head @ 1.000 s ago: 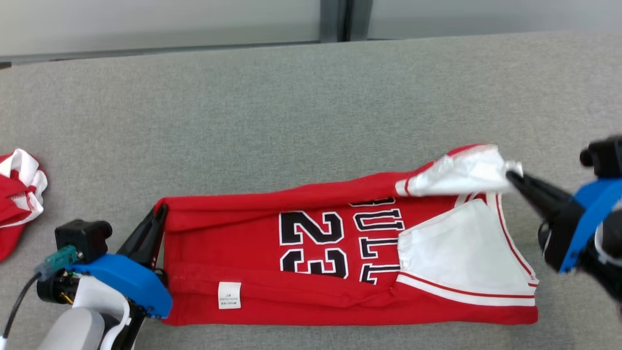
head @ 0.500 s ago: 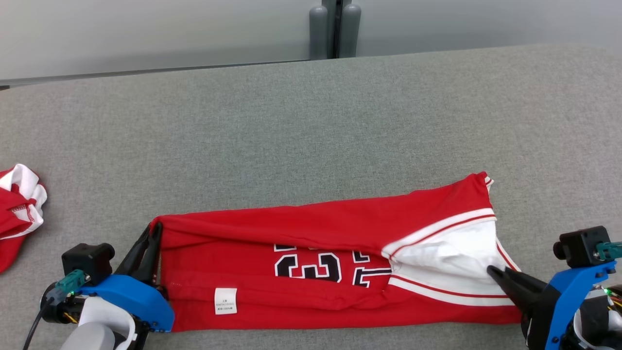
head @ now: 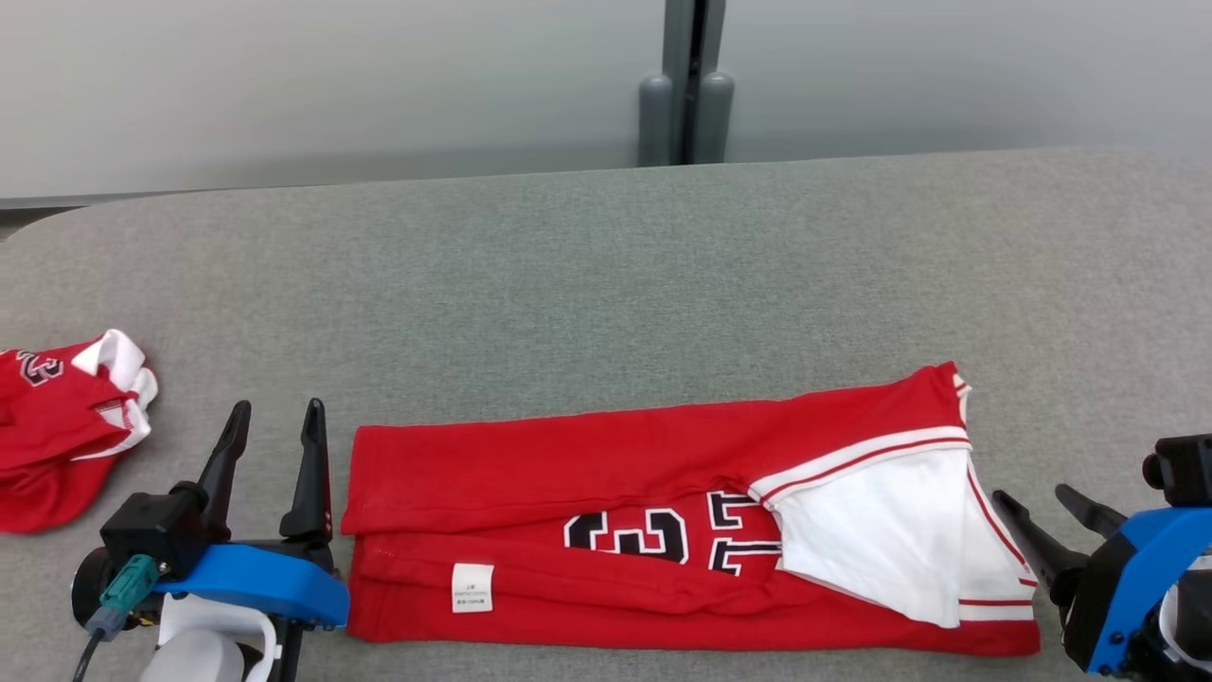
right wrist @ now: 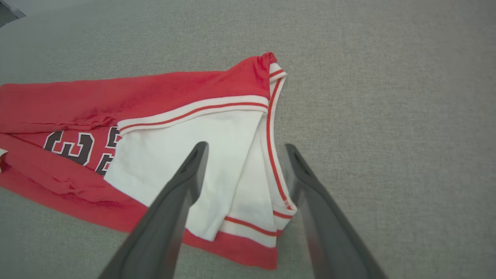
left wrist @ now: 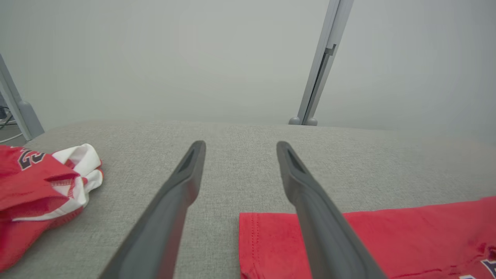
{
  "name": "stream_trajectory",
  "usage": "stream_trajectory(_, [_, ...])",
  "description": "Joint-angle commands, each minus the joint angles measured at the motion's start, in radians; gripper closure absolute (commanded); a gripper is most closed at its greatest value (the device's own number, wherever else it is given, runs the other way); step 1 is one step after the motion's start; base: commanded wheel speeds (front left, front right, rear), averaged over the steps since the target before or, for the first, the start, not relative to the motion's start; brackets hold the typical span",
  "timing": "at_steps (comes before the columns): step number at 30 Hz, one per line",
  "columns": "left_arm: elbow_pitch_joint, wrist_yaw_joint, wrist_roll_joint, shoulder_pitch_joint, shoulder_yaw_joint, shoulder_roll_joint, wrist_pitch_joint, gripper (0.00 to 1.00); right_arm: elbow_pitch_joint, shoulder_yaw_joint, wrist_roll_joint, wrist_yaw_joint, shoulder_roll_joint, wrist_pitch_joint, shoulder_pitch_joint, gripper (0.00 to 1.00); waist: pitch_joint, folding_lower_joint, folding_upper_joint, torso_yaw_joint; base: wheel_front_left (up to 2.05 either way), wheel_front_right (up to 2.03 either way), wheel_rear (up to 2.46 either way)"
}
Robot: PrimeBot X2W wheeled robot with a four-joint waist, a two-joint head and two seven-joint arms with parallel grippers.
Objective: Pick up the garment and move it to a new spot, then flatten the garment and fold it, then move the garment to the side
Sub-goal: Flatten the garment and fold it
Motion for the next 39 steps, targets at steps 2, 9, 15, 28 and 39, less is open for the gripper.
stream_trajectory(2, [-0.009,0.018,0.031,-0.001,0.005,-0.009,-0.007,0.00,0.056,-0.029,-0.049,0.000,0.029,0.020,-0.033,0.00,-0.004,0.0001,-0.0001,0.015,0.00,0.00,0.00])
stream_trajectory(9, [-0.003,0.015,0.053,-0.026,0.007,-0.018,-0.007,0.00,0.199,-0.071,-0.144,0.000,0.098,0.039,-0.108,0.00,0.010,0.0001,-0.0001,0.041,0.00,0.00,0.00])
stream_trajectory(15, [0.012,0.005,0.058,-0.042,-0.003,-0.023,-0.007,0.00,0.343,-0.098,-0.250,0.000,0.139,0.029,-0.188,0.00,0.027,0.0001,-0.0001,0.063,0.00,0.00,0.00])
stream_trajectory(28, [0.035,0.016,0.049,-0.059,0.003,-0.014,-0.007,0.00,0.444,-0.002,-0.255,0.000,0.137,0.022,-0.237,1.00,0.038,0.0001,-0.0001,0.058,0.00,0.00,0.00])
stream_trajectory(39, [0.019,0.029,0.018,-0.004,0.034,-0.018,-0.007,0.00,0.288,-0.038,-0.210,0.000,-0.017,0.038,-0.190,1.00,0.009,0.0001,-0.0001,0.029,0.00,0.00,0.00])
